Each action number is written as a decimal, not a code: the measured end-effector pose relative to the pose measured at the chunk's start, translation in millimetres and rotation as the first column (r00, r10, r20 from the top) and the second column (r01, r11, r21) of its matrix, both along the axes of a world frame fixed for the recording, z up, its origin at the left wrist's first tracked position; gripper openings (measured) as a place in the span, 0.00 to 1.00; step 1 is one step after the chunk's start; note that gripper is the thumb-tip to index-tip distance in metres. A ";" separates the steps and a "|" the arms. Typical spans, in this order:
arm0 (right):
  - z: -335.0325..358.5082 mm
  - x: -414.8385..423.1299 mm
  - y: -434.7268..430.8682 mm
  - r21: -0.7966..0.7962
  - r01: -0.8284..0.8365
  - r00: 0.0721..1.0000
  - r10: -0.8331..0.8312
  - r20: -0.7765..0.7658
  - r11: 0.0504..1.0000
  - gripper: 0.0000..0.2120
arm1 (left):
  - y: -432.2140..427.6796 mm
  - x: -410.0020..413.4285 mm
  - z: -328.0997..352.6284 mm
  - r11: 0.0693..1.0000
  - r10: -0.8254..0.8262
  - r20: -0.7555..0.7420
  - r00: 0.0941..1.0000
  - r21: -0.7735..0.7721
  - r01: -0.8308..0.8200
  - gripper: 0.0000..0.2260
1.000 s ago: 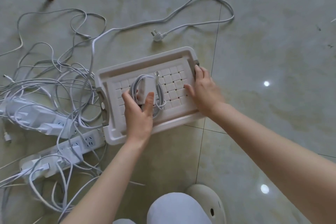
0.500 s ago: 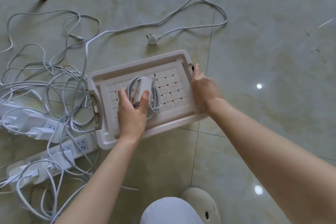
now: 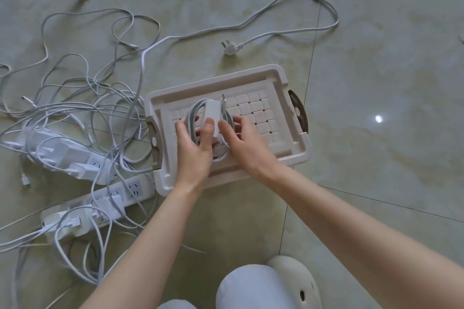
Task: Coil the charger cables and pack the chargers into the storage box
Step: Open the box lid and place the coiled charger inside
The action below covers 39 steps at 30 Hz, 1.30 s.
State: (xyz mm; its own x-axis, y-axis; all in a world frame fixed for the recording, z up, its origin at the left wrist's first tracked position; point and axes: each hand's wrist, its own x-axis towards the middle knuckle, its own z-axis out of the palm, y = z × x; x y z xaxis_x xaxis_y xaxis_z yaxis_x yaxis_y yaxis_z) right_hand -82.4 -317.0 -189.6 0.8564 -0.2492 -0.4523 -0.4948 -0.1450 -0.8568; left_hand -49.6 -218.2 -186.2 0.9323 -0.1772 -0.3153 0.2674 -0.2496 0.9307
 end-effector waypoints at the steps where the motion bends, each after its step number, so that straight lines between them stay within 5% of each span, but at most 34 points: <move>1: 4.5 4.1 1.6 0.109 0.030 0.999 -0.029 -0.013 0.994 0.28 | 1.1 -1.8 1.3 1.000 -0.006 0.007 1.000 -0.008 0.006 0.15; 6: 14.3 12.2 -7.0 0.259 0.090 0.991 -0.060 -0.124 0.962 0.31 | 6.0 -4.1 7.1 0.979 -0.204 0.005 0.979 -0.017 0.204 0.17; 10: 13.1 10.0 -17.2 0.274 0.170 0.980 -0.133 -0.149 0.946 0.24 | 19.7 1.0 11.1 0.875 -0.431 0.095 0.897 0.287 0.390 0.31; 13: 9.6 10.2 -15.8 0.169 0.158 0.983 -0.138 -0.124 0.973 0.17 | 34.6 6.8 12.6 0.869 -0.325 0.219 0.920 0.452 0.199 0.25; 16: 5.8 14.8 -11.6 0.058 0.170 0.979 -0.161 -0.127 0.984 0.15 | 58.4 20.1 -0.1 0.721 -0.203 0.251 0.946 0.693 -0.029 0.23; 20: -3.1 22.0 -5.9 -0.043 0.209 0.967 -0.213 -0.137 0.977 0.18 | 74.4 29.3 -12.5 0.550 -0.232 0.045 0.972 0.830 0.093 0.28; 26: -1.2 31.7 -1.4 -0.121 0.180 0.962 -0.201 -0.187 0.976 0.29 | 72.0 35.8 -19.7 0.481 -0.331 0.131 0.934 0.875 0.047 0.21; 29: -1.0 33.5 -4.3 -0.118 0.194 0.958 -0.214 -0.193 0.974 0.29 | 84.8 39.5 -31.6 0.663 -0.203 0.173 0.964 0.749 0.005 0.11; 31: -0.5 33.8 -6.7 -0.116 0.211 0.954 -0.230 -0.192 0.971 0.30 | 95.9 36.9 -39.2 0.755 -0.154 0.112 0.982 0.654 0.044 0.16; 39: -3.5 32.9 -10.3 -0.164 0.248 0.951 -0.273 -0.147 0.955 0.26 | 94.4 36.0 -49.2 0.894 -0.038 -0.052 0.998 0.444 0.058 0.17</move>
